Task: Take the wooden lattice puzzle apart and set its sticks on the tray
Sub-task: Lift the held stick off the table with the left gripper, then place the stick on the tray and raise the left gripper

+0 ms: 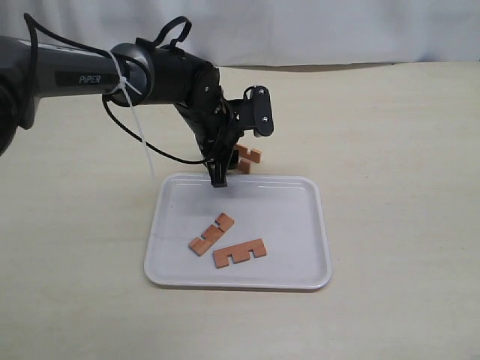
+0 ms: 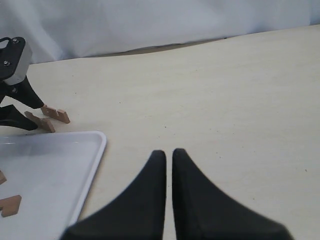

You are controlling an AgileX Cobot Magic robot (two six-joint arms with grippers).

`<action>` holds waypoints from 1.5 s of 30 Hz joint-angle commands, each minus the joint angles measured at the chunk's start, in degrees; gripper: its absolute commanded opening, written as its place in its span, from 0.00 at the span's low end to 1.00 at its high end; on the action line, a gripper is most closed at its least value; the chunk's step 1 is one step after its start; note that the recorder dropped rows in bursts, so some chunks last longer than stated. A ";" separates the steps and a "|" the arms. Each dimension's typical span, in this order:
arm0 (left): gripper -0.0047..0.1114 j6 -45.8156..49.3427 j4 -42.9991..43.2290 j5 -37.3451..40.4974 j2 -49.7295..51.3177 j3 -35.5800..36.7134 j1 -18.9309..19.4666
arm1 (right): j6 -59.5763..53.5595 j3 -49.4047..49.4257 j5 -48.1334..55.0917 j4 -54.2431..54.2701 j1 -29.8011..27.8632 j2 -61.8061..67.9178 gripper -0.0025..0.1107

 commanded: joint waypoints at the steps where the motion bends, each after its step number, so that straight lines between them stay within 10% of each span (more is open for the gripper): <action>1: 0.45 0.13 -1.32 -0.47 0.52 -0.22 0.13 | -0.42 0.19 -0.25 -0.01 -0.17 -0.27 0.06; 7: 0.43 0.13 -1.32 -2.09 0.90 -0.22 0.13 | -0.42 0.19 -0.25 -0.01 -0.17 -0.27 0.06; 15: 0.04 0.13 -1.32 -1.25 1.02 -0.22 0.13 | -0.42 0.19 -0.25 -0.01 -0.17 -0.27 0.06; 32: 0.04 -1.63 -16.86 20.64 -11.27 -0.22 -0.71 | -0.42 0.19 -0.25 -0.01 -0.17 -0.27 0.06; 45: 0.04 -14.89 -5.38 14.92 -11.05 7.40 -12.95 | -0.42 0.19 -0.25 -0.01 -0.17 -0.27 0.06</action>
